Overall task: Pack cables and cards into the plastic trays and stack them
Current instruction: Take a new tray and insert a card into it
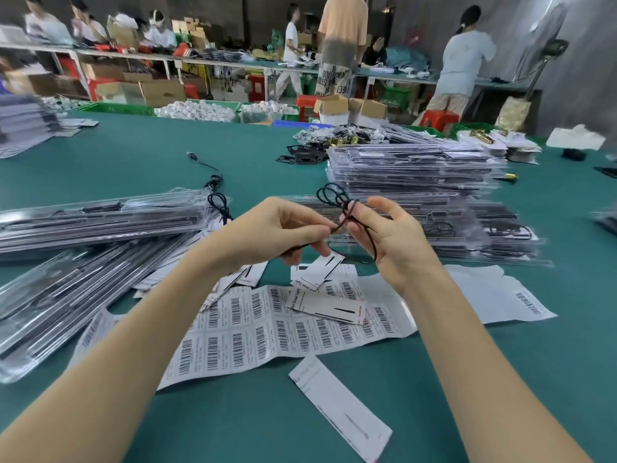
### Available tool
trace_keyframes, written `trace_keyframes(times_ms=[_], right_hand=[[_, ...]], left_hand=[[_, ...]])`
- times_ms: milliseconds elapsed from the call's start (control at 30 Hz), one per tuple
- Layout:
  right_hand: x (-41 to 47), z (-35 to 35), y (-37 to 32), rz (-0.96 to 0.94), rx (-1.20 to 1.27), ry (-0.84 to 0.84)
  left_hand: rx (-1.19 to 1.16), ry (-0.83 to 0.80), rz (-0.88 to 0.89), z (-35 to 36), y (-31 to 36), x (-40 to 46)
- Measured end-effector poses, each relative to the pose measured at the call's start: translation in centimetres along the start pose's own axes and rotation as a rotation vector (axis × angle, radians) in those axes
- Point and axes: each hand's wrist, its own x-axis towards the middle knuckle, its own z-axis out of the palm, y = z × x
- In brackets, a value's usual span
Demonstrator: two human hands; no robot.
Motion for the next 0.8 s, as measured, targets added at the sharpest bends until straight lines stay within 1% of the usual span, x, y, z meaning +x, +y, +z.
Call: trace_keyframes(times_ms=[67, 100, 133, 167, 233, 267, 367, 433, 533, 600, 667, 700, 733, 800], right_hand=[[-0.2, -0.3, -0.2, 0.078, 0.057, -0.173], [-0.4, -0.3, -0.2, 0.109, 0.039, -0.262], [-0.6, -0.2, -0.2, 0.118, -0.038, -0.331], [-0.7, -0.2, -0.2, 0.099, -0.173, -0.374], [-0.7, -0.4, -0.4, 0.017, -0.458, -0.4], [-0.7, -0.5, -0.6, -0.006, -0.549, -0.405], [-0.9, -0.3, -0.8, 0.006, -0.71, -0.42], [-0.9, 0.0, -0.3, -0.029, -0.772, -0.295], [-0.4, 0.3, 0.4, -0.095, -0.667, -0.015], [-0.2, 0.5, 0.5, -0.076, -0.44, 0.075], [-0.2, 0.5, 0.4, -0.025, -0.142, 0.094], [-0.1, 0.4, 0.2, -0.002, -0.029, 0.074], [-0.2, 0.4, 0.1, 0.02, 0.043, 0.038], [-0.1, 0.4, 0.0, 0.061, 0.104, -0.055]], left_hand=[[0.069, -0.022, -0.032, 0.0, -0.8, 0.0], [0.113, -0.004, -0.042, 0.0, -1.1, 0.1], [0.159, 0.039, -0.048, 0.0, -1.4, 0.1], [0.21, 0.104, -0.051, 0.0, -1.6, 0.2], [0.318, 0.235, -0.021, -0.4, -1.7, 0.3], [0.34, 0.271, 0.01, -0.5, -1.5, 0.3], [0.29, 0.301, 0.082, -0.6, 0.0, 0.3], [0.193, 0.318, 0.105, -0.1, 0.9, 0.5], [-0.045, 0.299, 0.096, 1.2, 1.6, 0.7], [-0.181, 0.273, 0.082, 2.1, 1.4, 0.8], [-0.29, 0.291, 0.049, 3.0, 0.8, 0.9], [-0.322, 0.306, 0.027, 3.3, 0.5, 1.0], [-0.331, 0.321, 0.004, 3.5, 0.2, 1.1], [-0.344, 0.313, -0.033, 3.4, -0.5, 1.1]])
